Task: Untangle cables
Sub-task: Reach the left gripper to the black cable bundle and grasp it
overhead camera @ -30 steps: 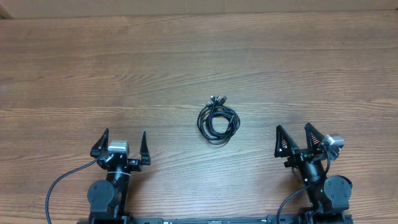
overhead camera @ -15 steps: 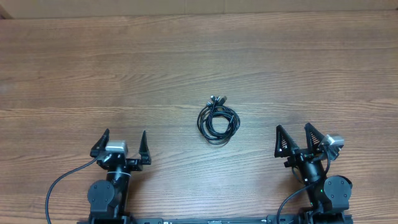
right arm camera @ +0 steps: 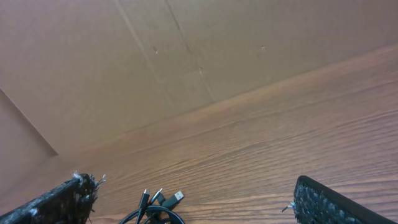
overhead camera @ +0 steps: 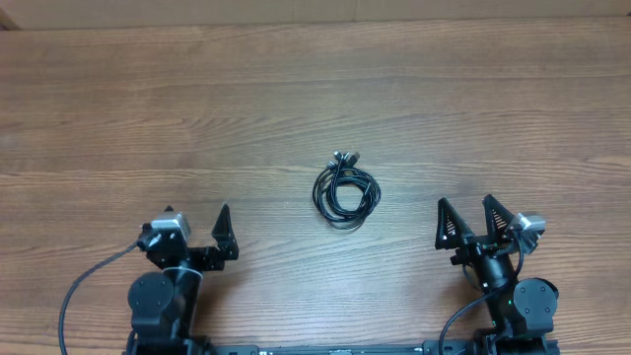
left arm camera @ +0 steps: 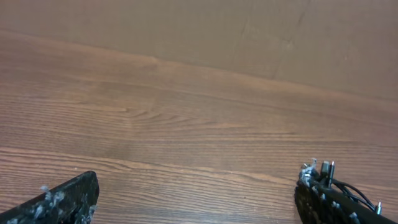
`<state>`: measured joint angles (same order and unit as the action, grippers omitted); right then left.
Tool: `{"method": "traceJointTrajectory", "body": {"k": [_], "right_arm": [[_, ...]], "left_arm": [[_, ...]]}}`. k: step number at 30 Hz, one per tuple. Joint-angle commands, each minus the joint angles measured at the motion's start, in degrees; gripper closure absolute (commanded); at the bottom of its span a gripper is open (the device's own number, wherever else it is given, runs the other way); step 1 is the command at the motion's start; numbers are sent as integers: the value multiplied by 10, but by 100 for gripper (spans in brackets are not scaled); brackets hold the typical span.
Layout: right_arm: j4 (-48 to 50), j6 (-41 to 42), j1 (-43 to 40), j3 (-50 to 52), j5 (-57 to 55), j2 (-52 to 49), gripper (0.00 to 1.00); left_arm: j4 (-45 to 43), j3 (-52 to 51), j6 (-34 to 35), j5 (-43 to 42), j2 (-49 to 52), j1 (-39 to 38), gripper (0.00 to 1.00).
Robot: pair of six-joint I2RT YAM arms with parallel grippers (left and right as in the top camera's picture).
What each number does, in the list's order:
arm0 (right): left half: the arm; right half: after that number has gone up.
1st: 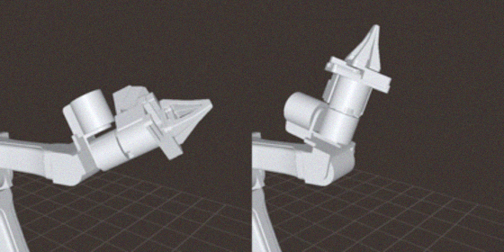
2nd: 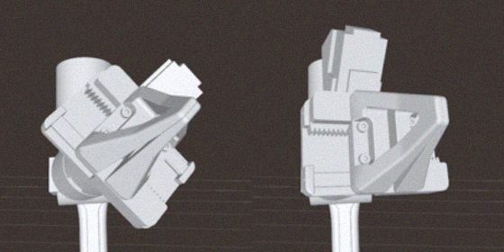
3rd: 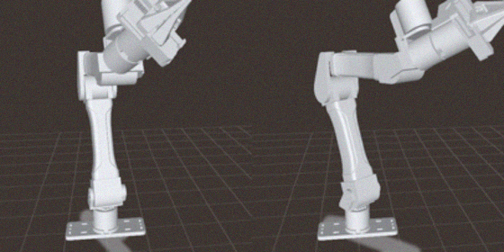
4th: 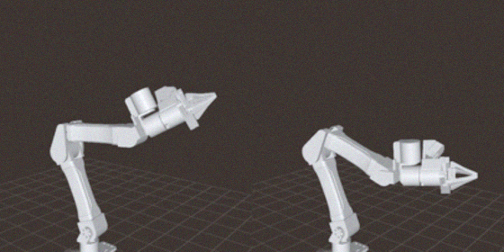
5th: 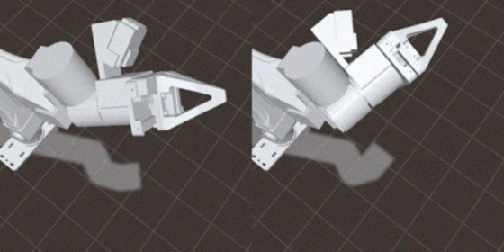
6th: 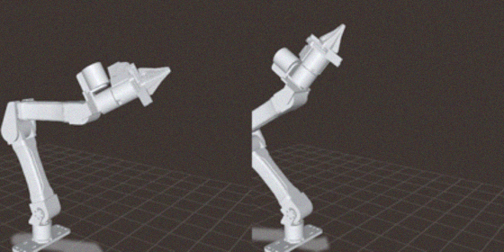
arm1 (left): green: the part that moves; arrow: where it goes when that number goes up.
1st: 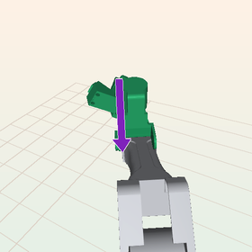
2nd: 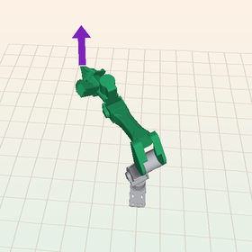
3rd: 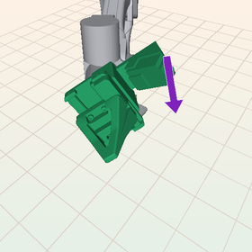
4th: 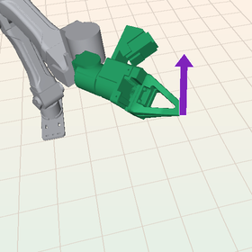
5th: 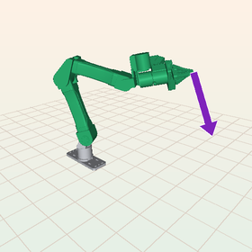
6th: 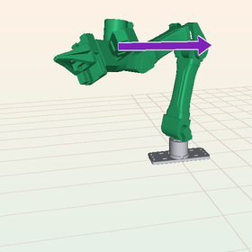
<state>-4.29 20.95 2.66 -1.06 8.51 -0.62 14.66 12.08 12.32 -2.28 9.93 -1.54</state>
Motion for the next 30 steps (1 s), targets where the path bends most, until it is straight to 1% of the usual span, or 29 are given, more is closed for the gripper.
{"method": "traceJointTrajectory", "body": {"k": [1,6,9,12,15,17,19,23,27,29,30], "right_arm": [[5,-4,-2,6,-9,4,0],[2,-5,-2,6,-16,-2,0],[-33,-5,-2,-17,-46,-27,0],[-45,-17,-2,-46,-52,-63,0],[-69,-18,-2,-84,-55,-105,0],[-91,-17,-2,-115,-55,-142,0],[-118,-19,-2,-158,-55,-197,0],[-173,-45,-2,-240,-54,-298,0],[-255,-48,-2,-336,-54,-413,0],[-305,-48,-2,-390,-54,-472,0],[-314,-48,-2,-402,-54,-485,0]], "left_arm": [[16,80,-45,-57,123,-4,0],[75,196,-47,-58,286,-4,0],[111,282,-57,-83,391,-4,0],[115,332,-57,-129,448,-4,0],[115,359,-56,-158,476,-4,0],[117,362,-57,-149,483,-4,0],[144,362,-52,-120,489,-4,0],[181,362,-53,-121,489,-3,0],[174,362,-59,-107,489,-3,0],[148,362,-29,-107,489,-3,0],[139,362,-19,-107,490,-4,0]]}}
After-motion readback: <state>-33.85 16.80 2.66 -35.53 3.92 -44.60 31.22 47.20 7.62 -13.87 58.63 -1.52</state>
